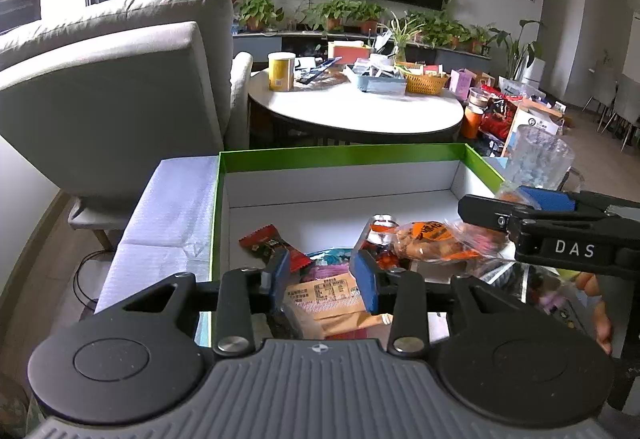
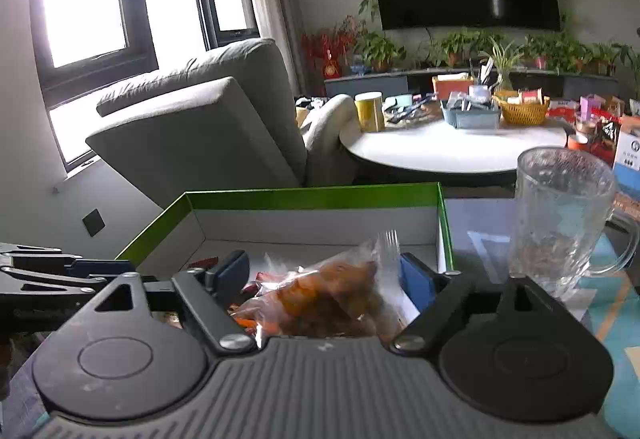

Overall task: Organize snacks
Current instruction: 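Lower the jerky stick into the box with the left gripper while the right releases its bag there, then carry a black-and-white packet over the box with the left gripper while the right reaches a clear bag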

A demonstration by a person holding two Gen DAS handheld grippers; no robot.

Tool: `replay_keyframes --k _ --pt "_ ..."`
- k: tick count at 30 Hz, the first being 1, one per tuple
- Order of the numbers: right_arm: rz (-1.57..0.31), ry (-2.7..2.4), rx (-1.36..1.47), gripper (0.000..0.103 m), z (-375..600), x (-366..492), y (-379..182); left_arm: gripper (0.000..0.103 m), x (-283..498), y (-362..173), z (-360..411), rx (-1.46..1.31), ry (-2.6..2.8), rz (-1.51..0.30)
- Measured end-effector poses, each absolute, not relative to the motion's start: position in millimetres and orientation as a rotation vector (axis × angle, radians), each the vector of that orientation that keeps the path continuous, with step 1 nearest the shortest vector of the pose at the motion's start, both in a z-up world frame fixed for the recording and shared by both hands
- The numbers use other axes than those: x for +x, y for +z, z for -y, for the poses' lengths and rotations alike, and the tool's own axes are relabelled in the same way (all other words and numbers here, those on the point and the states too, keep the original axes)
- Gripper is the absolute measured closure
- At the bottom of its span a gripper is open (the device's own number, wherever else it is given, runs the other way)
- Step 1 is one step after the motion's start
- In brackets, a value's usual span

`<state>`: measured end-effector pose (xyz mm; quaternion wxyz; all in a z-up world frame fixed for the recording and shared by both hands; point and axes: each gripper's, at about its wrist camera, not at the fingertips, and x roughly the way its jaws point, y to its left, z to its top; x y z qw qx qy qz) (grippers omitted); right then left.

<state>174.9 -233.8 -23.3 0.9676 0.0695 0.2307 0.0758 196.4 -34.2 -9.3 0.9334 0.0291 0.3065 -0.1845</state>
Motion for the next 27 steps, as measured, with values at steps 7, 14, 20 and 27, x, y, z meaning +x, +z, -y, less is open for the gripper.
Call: replay_keyframes --k 7,14,20,27 --pt "-0.431 0.13 0.137 0.034 239.4 151.0 -13.5 0.069 164.2 -1.0 21.3 0.058 -0.4 -0.603" --pt "-0.397 0.108 0.092 0.034 237.7 109.3 -4.8 0.069 135.8 -3.4 12.0 0.059 -0.417 -0.618" --pt "-0.418 0.122 0.057 0.034 233.1 74.8 -8.8 0.069 110.2 -15.1 10.5 0.07 -0.478 -0.651" --pt "-0.465 0.106 0.073 0.034 235.0 45.8 -21.8 0.068 81.8 -32.6 20.3 0.163 -0.564 -0.679"
